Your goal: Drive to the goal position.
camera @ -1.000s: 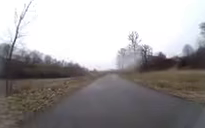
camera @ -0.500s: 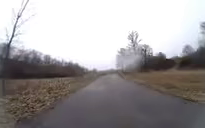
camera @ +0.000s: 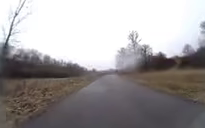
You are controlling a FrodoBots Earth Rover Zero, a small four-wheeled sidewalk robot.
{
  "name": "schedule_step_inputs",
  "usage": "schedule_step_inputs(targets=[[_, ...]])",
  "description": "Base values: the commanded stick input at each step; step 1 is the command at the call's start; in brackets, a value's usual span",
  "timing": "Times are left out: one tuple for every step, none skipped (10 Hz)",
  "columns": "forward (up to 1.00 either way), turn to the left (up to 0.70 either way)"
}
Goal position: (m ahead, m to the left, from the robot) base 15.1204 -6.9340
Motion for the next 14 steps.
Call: schedule_step_inputs(targets=[[0.70, 0.00], [0.70, 0.00], [0.70, 0.00], [0.70, 0.00], [0.70, 0.00], [0.70, 0.00], [0.70, 0.00], [0.70, 0.00], [0.70, 0.00], [0.70, 0.00], [0.70, 0.00], [0.70, 0.00], [0.70, 0.00], [0.70, 0.00]])
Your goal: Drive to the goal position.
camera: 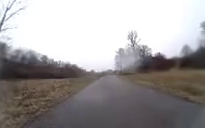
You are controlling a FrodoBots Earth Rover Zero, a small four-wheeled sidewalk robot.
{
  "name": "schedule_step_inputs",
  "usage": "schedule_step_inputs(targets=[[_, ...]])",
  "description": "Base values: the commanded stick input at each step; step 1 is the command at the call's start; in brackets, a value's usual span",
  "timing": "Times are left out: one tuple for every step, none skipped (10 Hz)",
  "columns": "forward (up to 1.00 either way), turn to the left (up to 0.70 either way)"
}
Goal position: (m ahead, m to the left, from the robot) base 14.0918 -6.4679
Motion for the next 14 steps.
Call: schedule_step_inputs(targets=[[0.70, 0.00], [0.70, 0.00], [0.70, 0.00], [0.70, 0.00], [0.70, 0.00], [0.70, 0.00], [0.70, -0.14], [0.70, -0.30], [0.70, -0.04], [0.70, 0.00], [0.70, 0.00], [0.70, 0.00], [0.70, 0.00], [0.70, 0.00]])
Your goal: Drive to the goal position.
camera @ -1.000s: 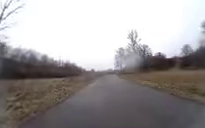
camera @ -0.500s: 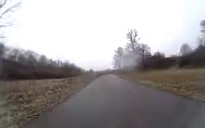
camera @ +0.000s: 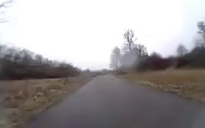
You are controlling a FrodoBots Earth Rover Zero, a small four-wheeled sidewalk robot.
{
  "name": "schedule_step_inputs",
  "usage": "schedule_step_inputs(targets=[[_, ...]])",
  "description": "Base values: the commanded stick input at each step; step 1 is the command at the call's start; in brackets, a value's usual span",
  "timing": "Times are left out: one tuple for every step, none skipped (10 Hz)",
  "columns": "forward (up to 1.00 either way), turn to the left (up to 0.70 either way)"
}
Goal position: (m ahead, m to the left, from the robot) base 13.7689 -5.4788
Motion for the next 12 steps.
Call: schedule_step_inputs(targets=[[0.70, -0.35], [0.70, -0.15], [0.70, 0.00], [0.70, 0.00], [0.70, 0.00], [0.70, -0.06], [0.70, -0.25], [0.70, 0.00], [0.70, 0.00], [0.70, 0.00], [0.70, 0.00], [0.70, 0.00]])
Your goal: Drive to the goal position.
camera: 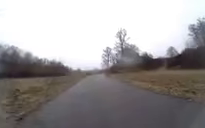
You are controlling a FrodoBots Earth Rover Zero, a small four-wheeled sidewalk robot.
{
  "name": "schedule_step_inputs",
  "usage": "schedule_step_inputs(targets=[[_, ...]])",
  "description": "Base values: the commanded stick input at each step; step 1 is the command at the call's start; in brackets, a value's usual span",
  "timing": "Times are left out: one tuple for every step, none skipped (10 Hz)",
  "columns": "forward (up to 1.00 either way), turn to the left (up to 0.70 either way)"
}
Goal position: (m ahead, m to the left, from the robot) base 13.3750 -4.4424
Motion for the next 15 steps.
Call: schedule_step_inputs(targets=[[0.70, 0.00], [0.70, 0.00], [0.70, 0.00], [0.70, 0.00], [0.70, 0.00], [0.70, 0.00], [0.70, 0.00], [0.70, 0.00], [0.70, 0.00], [0.70, 0.00], [0.70, 0.00], [0.70, 0.00], [0.70, 0.00], [0.70, 0.00], [0.70, 0.00]])
